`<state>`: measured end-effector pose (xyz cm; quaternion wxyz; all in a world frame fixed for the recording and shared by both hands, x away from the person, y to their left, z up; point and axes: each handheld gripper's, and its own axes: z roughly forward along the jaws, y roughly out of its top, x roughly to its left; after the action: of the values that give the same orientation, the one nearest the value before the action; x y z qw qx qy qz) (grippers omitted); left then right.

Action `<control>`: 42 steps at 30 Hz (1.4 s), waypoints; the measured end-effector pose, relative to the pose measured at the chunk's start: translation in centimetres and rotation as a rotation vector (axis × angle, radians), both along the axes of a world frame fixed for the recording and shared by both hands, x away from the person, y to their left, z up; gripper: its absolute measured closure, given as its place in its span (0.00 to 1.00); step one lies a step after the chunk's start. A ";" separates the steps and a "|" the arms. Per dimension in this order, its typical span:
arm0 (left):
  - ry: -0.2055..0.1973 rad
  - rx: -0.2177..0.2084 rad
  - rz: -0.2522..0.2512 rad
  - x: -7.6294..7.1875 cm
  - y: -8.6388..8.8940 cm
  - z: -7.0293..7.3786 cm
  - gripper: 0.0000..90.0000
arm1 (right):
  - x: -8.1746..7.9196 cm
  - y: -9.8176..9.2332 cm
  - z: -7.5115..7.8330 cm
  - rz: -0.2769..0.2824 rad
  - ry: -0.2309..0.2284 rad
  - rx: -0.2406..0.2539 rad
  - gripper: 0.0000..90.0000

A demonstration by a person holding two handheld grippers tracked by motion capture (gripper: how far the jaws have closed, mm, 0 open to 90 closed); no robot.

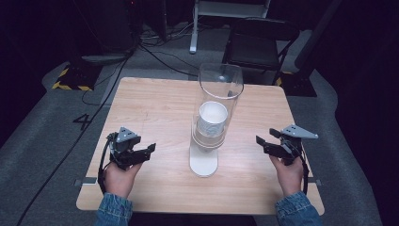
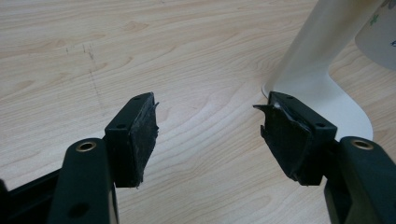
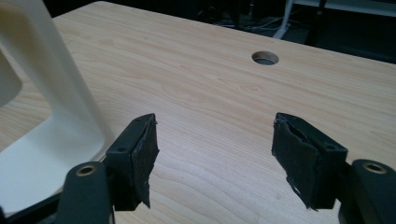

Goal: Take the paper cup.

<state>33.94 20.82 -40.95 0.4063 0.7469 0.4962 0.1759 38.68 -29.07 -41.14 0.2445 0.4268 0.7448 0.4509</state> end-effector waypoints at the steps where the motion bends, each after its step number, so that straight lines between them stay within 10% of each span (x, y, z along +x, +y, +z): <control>1: -0.001 -0.001 0.002 0.0 0.0 0.0 0.39 | 0.0 0.0 0.0 0.009 -0.003 0.003 0.36; 14: 0.016 0.002 -0.007 0.1 0.0 -0.2 0.36 | 0.0 0.5 0.0 0.056 0.011 0.055 0.36; 42: 0.019 -0.025 -0.012 0.5 -0.1 -0.3 0.34 | -0.6 6.6 0.2 0.221 0.004 -0.024 0.35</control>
<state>34.41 20.72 -41.20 0.4117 0.7463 0.4979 0.1601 38.06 -22.43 -40.99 0.1969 0.3398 0.7931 0.4655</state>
